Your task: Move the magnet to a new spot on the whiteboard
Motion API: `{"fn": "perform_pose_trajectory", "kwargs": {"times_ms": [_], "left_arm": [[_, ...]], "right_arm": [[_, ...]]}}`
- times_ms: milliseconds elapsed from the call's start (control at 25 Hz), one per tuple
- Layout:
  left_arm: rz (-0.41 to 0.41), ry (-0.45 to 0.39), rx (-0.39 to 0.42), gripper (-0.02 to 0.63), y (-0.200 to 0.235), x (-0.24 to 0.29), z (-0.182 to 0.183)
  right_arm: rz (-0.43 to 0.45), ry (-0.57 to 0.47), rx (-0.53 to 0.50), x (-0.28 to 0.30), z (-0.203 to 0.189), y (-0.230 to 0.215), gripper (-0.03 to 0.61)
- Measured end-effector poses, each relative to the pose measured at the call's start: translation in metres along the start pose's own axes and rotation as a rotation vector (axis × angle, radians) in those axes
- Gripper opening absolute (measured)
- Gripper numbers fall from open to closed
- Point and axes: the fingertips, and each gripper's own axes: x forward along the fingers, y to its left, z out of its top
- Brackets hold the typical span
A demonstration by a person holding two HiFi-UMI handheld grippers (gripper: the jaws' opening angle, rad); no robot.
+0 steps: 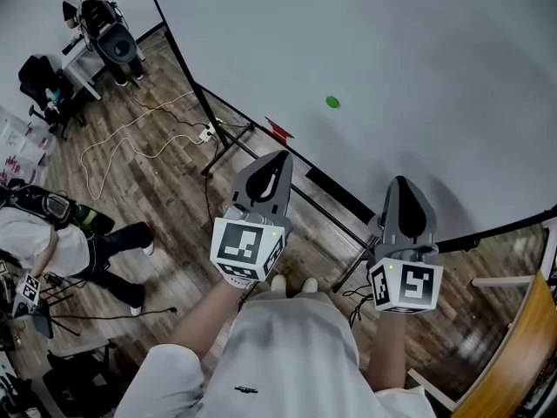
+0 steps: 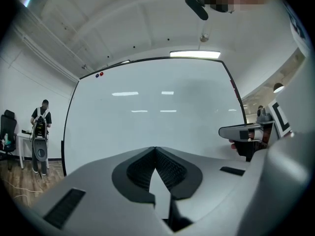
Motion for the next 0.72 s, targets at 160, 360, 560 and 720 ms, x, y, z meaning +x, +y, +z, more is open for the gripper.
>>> {"fn": "perform_pose_trajectory", "kwargs": {"times_ms": [160, 360, 560, 720], "left_arm": [[0.008, 0.007, -0.005, 0.006, 0.003, -0.008, 0.000], [0.016, 0.007, -0.008, 0.006, 0.004, -0.014, -0.001], [0.022, 0.005, -0.005, 0.006, 0.003, -0.017, -0.001], [0.020, 0.014, -0.002, 0.006, 0.003, -0.021, -0.003]], "right_arm": [[0.024, 0.003, -0.013, -0.001, -0.002, 0.002, 0.011], [0.039, 0.003, -0.017, -0.001, -0.005, 0.003, 0.011], [0.037, 0.002, -0.007, -0.001, -0.008, 0.000, 0.011], [0.029, 0.005, 0.002, -0.003, -0.013, -0.002, 0.011]]}}
